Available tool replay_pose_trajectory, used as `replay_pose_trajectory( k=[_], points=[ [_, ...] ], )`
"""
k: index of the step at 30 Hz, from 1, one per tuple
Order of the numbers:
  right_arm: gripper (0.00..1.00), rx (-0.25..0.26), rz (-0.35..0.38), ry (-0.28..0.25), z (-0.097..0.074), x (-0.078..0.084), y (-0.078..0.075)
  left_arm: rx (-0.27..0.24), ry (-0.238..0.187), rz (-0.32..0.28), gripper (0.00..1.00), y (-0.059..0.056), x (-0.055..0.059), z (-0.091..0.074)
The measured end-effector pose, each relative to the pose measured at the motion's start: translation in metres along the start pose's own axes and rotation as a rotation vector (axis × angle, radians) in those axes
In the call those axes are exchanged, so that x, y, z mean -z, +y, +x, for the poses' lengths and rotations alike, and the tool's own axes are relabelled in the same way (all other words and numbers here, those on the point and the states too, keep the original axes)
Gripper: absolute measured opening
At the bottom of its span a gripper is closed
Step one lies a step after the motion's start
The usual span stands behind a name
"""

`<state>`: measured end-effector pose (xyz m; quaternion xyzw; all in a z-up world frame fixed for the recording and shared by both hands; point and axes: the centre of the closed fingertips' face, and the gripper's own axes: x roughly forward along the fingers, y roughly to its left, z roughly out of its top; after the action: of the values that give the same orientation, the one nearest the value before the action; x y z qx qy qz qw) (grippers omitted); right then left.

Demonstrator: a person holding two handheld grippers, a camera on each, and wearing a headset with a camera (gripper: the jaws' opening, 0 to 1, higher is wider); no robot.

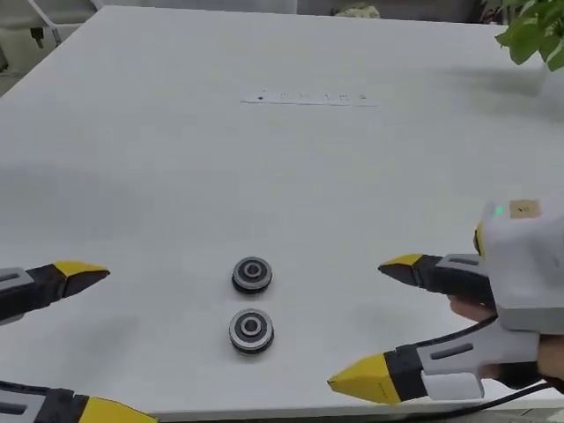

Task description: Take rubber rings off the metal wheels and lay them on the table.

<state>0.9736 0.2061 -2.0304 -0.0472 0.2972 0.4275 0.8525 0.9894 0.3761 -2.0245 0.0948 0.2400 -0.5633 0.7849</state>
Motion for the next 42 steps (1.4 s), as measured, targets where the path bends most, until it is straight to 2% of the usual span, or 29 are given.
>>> replay_pose_trajectory(
  k=[4, 10, 19, 25, 31, 34, 37, 42],
  points=[
    [0.92, 0.007, 0.008, -0.030, -0.004, -0.008, -0.002, -0.001, 0.010, 0.018, 0.99, 0.000, 0.000, -0.001],
    [0.91, 0.015, 0.001, -0.032, -0.006, -0.009, -0.004, -0.011, 0.012, 0.031, 0.99, 0.002, -0.002, -0.003],
    [0.87, 0.017, -0.031, -0.030, -0.015, -0.018, -0.006, -0.033, -0.021, 0.061, 0.99, 0.005, -0.018, -0.013],
    [0.85, -0.003, -0.063, -0.033, -0.015, -0.031, -0.003, -0.006, -0.012, 0.099, 0.99, 0.001, -0.026, -0.013],
    [0.84, -0.048, -0.117, -0.024, -0.012, -0.042, 0.004, 0.013, -0.045, 0.131, 0.97, 0.002, -0.042, -0.013],
    [0.82, -0.066, -0.150, -0.018, -0.009, -0.047, 0.007, 0.025, -0.039, 0.166, 0.94, 0.002, -0.046, -0.013],
    [0.79, -0.083, -0.173, -0.021, -0.006, -0.053, 0.009, 0.030, -0.037, 0.193, 0.90, 0.004, -0.049, -0.007],
    [0.72, -0.104, -0.215, -0.009, 0.004, -0.057, 0.011, 0.051, -0.060, 0.251, 0.85, 0.001, -0.057, 0.003]
  ],
)
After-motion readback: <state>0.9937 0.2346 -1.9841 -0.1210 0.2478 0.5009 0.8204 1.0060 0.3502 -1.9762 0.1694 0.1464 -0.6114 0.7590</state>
